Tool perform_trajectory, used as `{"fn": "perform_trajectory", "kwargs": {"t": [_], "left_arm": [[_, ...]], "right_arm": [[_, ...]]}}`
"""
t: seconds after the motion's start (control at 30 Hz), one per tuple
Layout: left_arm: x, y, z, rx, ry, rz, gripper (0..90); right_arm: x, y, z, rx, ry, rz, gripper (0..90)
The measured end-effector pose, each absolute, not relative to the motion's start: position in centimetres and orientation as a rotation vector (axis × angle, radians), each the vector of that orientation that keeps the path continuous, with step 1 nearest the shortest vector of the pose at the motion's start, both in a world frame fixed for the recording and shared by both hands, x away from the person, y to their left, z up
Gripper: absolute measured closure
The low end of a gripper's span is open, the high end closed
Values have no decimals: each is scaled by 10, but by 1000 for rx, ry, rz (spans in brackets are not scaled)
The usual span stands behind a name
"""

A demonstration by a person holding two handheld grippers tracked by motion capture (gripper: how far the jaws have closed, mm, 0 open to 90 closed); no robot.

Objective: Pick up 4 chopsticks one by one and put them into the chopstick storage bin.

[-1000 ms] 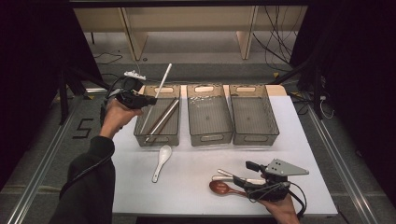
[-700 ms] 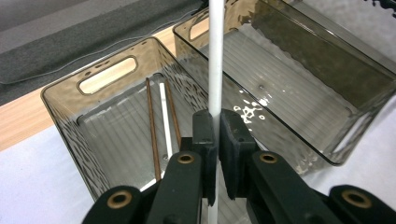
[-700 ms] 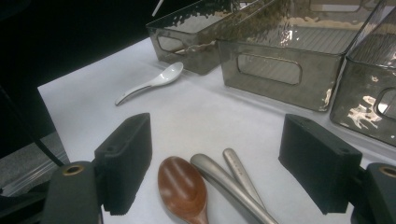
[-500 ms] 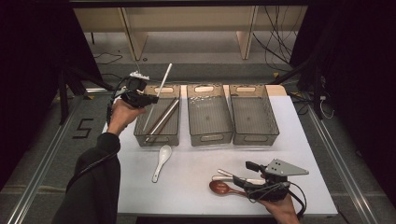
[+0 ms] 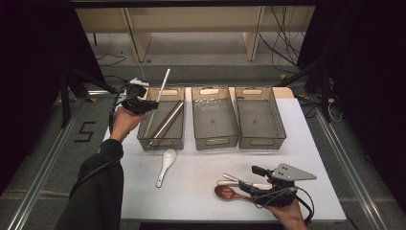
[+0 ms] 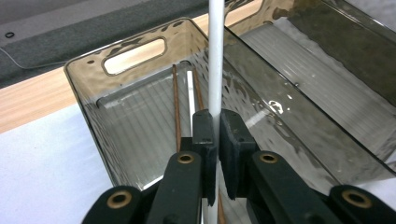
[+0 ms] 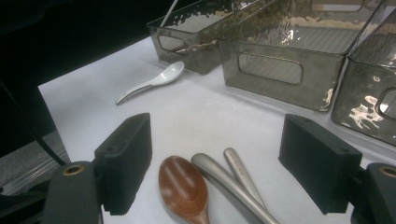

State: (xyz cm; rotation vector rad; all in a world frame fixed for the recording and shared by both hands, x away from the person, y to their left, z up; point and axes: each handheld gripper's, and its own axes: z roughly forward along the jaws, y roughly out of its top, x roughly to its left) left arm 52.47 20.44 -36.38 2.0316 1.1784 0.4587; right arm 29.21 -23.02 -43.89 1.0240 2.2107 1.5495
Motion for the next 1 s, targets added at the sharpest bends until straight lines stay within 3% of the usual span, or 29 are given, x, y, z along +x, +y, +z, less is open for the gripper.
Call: {"fn": "perform_trajectory", "kwargs": {"t": [1.0], "left_arm": [[527, 200, -388, 2053, 1197, 441, 845]], "right_arm": [[292, -230, -439, 1025, 2212, 1551, 260]]}}
